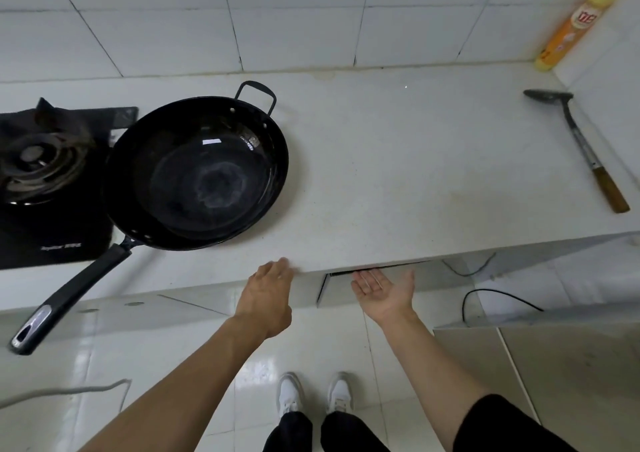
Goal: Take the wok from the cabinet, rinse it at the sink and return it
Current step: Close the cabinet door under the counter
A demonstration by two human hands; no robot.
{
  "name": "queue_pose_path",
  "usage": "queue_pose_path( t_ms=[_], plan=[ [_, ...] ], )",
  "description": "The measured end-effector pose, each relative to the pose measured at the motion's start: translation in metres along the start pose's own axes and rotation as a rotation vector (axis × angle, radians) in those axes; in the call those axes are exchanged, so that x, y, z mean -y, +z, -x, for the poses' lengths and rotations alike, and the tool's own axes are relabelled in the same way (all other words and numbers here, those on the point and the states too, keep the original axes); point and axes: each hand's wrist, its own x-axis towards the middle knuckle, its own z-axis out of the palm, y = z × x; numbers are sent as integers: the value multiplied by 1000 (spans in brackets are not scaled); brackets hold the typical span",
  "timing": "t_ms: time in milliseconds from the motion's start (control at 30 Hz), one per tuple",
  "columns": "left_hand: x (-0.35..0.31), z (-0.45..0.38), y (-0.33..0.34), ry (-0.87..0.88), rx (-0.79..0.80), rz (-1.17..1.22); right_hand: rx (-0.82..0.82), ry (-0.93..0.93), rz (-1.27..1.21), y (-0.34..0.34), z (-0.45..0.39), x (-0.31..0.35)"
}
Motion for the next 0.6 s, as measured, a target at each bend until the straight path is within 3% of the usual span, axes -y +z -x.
queue_pose_path(
  t_ms=[367,600],
  plan=[
    [-11,9,-11,-148,79,70,15,39,132,12,13,15],
    [-22,36,-30,-238,-74,45,-27,69,553,18,37,13]
  ],
)
